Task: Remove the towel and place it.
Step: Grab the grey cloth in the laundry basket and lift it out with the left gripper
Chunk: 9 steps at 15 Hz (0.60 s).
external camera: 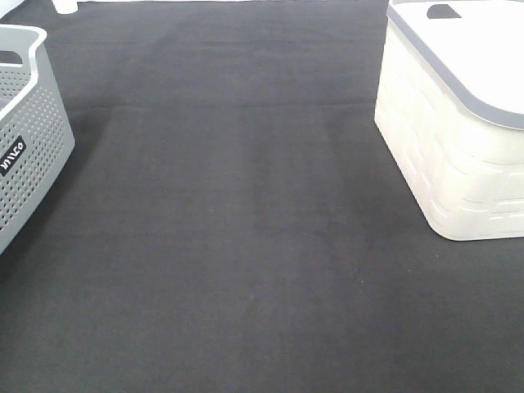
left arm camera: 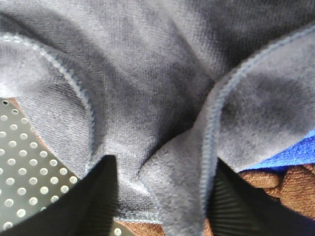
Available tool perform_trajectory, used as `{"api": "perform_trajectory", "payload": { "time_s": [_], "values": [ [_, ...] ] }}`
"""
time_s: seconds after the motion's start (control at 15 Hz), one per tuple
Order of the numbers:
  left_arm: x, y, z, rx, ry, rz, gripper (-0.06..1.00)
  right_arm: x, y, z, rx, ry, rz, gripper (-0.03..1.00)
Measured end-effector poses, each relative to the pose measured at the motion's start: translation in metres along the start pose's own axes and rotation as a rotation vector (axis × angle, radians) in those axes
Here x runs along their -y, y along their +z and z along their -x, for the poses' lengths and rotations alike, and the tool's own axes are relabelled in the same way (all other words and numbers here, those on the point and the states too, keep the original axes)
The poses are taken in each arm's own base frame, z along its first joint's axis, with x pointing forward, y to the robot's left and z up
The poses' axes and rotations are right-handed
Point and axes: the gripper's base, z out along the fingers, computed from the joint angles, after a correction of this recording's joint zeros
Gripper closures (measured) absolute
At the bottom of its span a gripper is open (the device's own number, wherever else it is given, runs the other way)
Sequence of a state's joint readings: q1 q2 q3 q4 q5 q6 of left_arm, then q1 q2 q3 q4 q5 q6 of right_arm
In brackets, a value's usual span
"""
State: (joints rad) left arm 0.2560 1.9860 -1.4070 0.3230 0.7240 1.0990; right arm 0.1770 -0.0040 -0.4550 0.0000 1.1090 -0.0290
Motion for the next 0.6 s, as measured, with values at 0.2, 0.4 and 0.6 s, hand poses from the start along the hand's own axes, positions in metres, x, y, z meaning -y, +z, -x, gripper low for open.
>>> {"api": "perform_trajectory", "payload": {
  "time_s": [0.2, 0.4, 0.6],
  "values": [
    [0.0010, 0.0008, 0.0002, 0.000, -0.004, -0.010, 0.50, 0.0000, 0.0000, 0.0000, 0.000, 0.000, 0.000, 0.21],
    [0.0029, 0.0007, 0.0006, 0.004, -0.019, -0.031, 0.50, 0.0000, 0.0000, 0.0000, 0.000, 0.000, 0.000, 0.21],
    [0.0032, 0.0011, 0.0006, 0.003, -0.019, -0.034, 0.53, 0.0000, 0.0000, 0.0000, 0.000, 0.000, 0.000, 0.21]
  ]
}}
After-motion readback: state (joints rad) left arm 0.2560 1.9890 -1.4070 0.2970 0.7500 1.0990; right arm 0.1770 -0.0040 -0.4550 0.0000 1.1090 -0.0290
